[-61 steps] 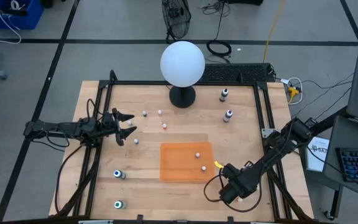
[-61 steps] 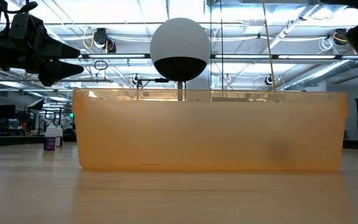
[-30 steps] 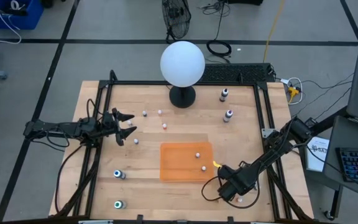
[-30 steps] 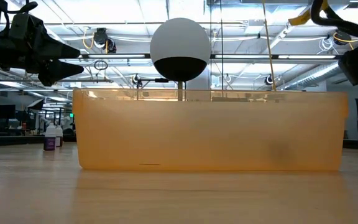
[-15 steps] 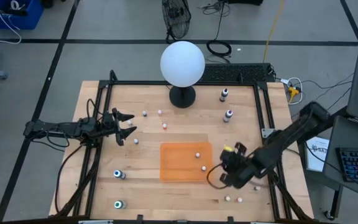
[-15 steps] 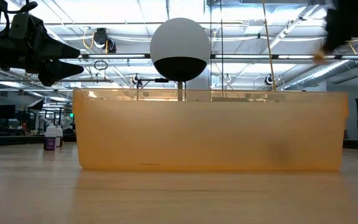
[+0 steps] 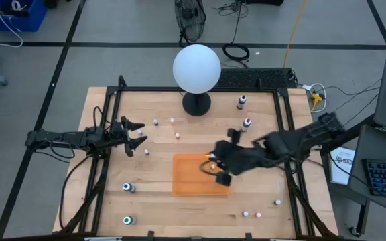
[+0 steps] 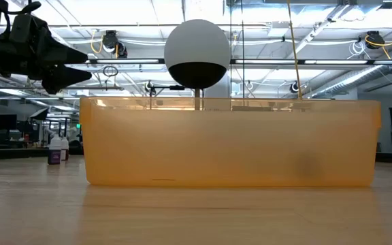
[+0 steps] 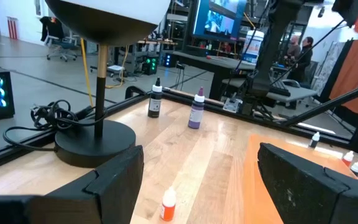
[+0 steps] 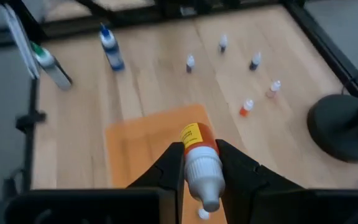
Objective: Pick & Place food coloring
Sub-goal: Put the small orange food coloring bottle into the orange container
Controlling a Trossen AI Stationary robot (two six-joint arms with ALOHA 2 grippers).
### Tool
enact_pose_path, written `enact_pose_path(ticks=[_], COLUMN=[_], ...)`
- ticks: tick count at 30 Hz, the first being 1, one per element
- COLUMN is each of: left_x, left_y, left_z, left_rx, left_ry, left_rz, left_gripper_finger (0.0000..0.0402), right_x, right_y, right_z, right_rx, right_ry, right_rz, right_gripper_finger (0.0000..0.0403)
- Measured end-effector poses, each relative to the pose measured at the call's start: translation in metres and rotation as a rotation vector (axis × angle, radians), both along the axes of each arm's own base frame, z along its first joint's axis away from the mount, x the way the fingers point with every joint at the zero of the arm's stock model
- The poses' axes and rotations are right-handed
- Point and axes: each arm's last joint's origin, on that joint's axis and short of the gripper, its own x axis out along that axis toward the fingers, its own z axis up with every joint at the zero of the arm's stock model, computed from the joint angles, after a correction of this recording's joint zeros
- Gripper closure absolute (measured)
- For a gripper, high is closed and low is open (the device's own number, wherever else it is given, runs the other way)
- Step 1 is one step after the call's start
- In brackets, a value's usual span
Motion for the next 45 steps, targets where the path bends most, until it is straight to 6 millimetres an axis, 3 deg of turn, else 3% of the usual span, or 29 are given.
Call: enact_pose_path(ticks=[4, 12, 18, 26, 33, 42, 45], left_x=[0.0, 0.0, 0.0, 0.0, 0.0, 0.0, 0.0], left_y=[0.0, 0.0, 0.0, 0.0, 0.0, 0.0, 0.0], left_z=[0.0, 0.0, 0.0, 0.0, 0.0, 0.0, 0.0], left_rx=[0.0, 0.0, 0.0, 0.001, 0.0, 0.0, 0.0], left_ry=[0.001, 0.001, 0.002, 0.003, 0.002, 0.002, 0.002], left_rz=[0.0, 0.0, 0.0, 0.0, 0.0, 0.0, 0.0], left_gripper_finger=[0.0092, 0.0091, 0.0092, 0.0091, 0.0091, 0.0091, 0.0091], right_x=[0.031, 0.06, 0.057, 0.043, 0.04, 0.043, 0.043], right_y=[-0.008, -0.006, -0.01, -0.015, -0.019, -0.018, -0.018], right_z=[-0.007, -0.088, -0.144, -0.198, -0.223, -0.225, -0.225], right_rx=[-0.009, 0.056, 0.126, 0.18, 0.212, 0.247, 0.257], right_ry=[0.226, 0.644, 0.757, 0.803, 0.78, 0.748, 0.745], right_rz=[-0.031, -0.005, 0.024, 0.039, 0.041, 0.053, 0.03], right_gripper_finger=[0.0346, 0.0346, 0.0346, 0.0346, 0.0346, 0.0343, 0.0312])
